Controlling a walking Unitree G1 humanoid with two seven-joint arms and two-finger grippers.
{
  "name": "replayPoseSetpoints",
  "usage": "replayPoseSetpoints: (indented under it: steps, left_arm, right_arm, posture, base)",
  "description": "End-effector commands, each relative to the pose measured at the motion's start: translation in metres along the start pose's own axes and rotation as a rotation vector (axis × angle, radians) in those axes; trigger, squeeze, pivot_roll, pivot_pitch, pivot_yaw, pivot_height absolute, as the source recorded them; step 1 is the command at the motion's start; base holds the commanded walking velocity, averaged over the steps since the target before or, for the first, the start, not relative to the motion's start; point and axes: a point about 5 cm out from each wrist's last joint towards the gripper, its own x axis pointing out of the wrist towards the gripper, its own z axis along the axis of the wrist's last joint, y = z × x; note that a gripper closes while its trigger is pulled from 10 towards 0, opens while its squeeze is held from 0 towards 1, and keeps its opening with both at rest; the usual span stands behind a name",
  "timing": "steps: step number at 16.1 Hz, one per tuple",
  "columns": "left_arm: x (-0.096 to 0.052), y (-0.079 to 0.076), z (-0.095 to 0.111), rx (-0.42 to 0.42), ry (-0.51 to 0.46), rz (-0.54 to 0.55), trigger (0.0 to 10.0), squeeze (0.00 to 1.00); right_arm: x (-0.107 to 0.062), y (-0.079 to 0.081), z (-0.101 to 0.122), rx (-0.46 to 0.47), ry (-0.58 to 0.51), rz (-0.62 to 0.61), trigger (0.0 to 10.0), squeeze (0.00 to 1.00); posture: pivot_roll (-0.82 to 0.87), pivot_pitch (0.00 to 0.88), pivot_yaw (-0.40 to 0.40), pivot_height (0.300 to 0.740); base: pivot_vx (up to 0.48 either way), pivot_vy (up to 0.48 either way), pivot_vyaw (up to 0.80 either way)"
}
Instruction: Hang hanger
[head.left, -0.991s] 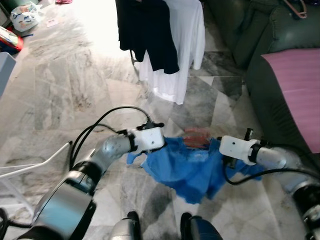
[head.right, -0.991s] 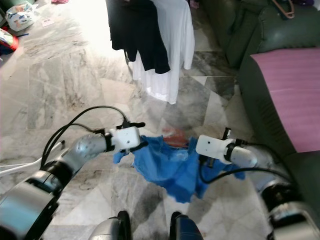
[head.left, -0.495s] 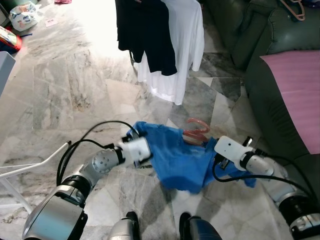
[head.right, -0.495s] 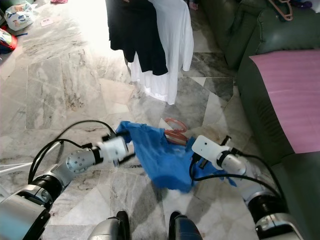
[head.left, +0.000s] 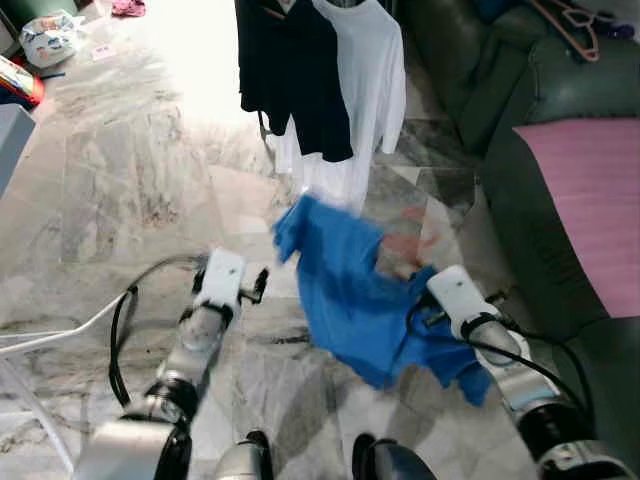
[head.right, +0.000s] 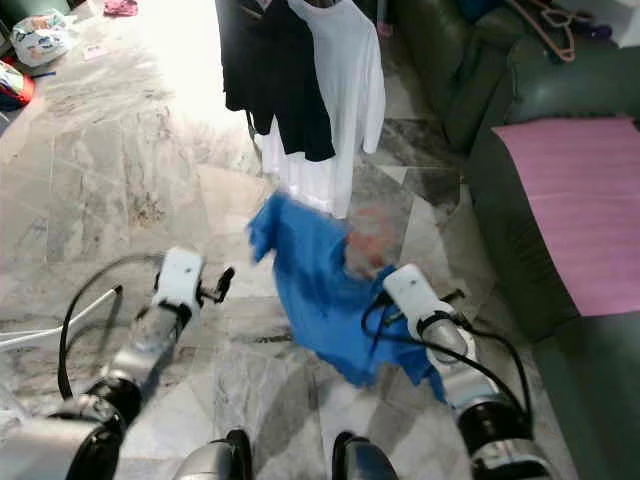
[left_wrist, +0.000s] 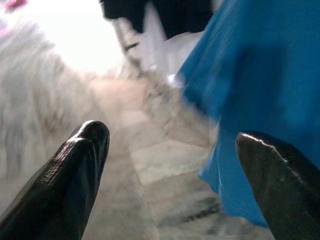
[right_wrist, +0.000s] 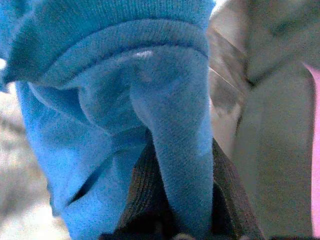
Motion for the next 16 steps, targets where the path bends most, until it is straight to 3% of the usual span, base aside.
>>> replayPoseSetpoints:
  steps: [1, 3, 8, 9, 11, 14, 15, 16]
  left_arm:
    - [-0.004, 0.003, -0.009, -0.051, 0.035, 0.055, 10.0, 1.0]
    - [-0.005, 0.001, -0.01, -0.073, 0.034, 0.074, 10.0, 1.0]
    - [-0.009, 0.004, -0.014, -0.024, 0.028, 0.068, 10.0, 1.0]
    - [-0.012, 0.004, -0.019, 0.01, 0.037, 0.053, 10.0, 0.0]
    - [-0.016, 0.01, -0.027, 0.01, 0.076, 0.085, 10.0, 0.0]
    - [-0.022, 0.032, -0.031, 0.019, 0.084, 0.182, 10.0, 0.0]
    - [-0.023, 0.035, -0.032, 0.021, 0.086, 0.191, 10.0, 0.0]
    - [-0.024, 0.04, -0.033, -0.001, 0.085, 0.204, 10.0, 0.0]
  right_arm:
    - [-0.003, -0.003, -0.008, 0.123, 0.028, -0.081, 0.0, 0.0]
    - [-0.005, 0.002, -0.007, 0.24, 0.018, -0.145, 0.0, 0.0]
    - [-0.019, 0.022, -0.022, 0.298, 0.061, -0.163, 0.0, 0.0]
    - [-0.019, 0.029, -0.027, 0.312, 0.085, -0.159, 0.0, 0.0]
    - [-0.015, 0.034, -0.024, 0.308, 0.102, -0.148, 0.0, 0.0]
    - [-0.01, 0.037, -0.015, 0.307, 0.091, -0.149, 0.0, 0.0]
    - [-0.009, 0.04, -0.015, 0.312, 0.091, -0.145, 4.5, 0.0]
    - [-0.009, 0.043, -0.013, 0.326, 0.083, -0.137, 10.0, 0.0]
  posture:
    - [-0.05, 0.125, -0.001, 0.74]
    - [-0.05, 0.131, -0.005, 0.74]
    - [-0.03, 0.116, -0.019, 0.74]
    - [-0.01, 0.092, -0.028, 0.74]
    - [0.03, 0.061, -0.036, 0.74]
    - [0.06, 0.039, -0.044, 0.74]
    - [0.06, 0.044, -0.048, 0.74]
    - [0.08, 0.055, -0.054, 0.74]
  base:
    - [0.0, 0.0, 0.0]
    - [0.0, 0.0, 0.0]
    - [0.0, 0.0, 0.0]
    - [0.0, 0.0, 0.0]
    - [0.0, 0.0, 0.0]
    - [0.0, 0.0, 0.0]
    - [0.0, 0.0, 0.0]
    - [0.0, 0.0, 0.0]
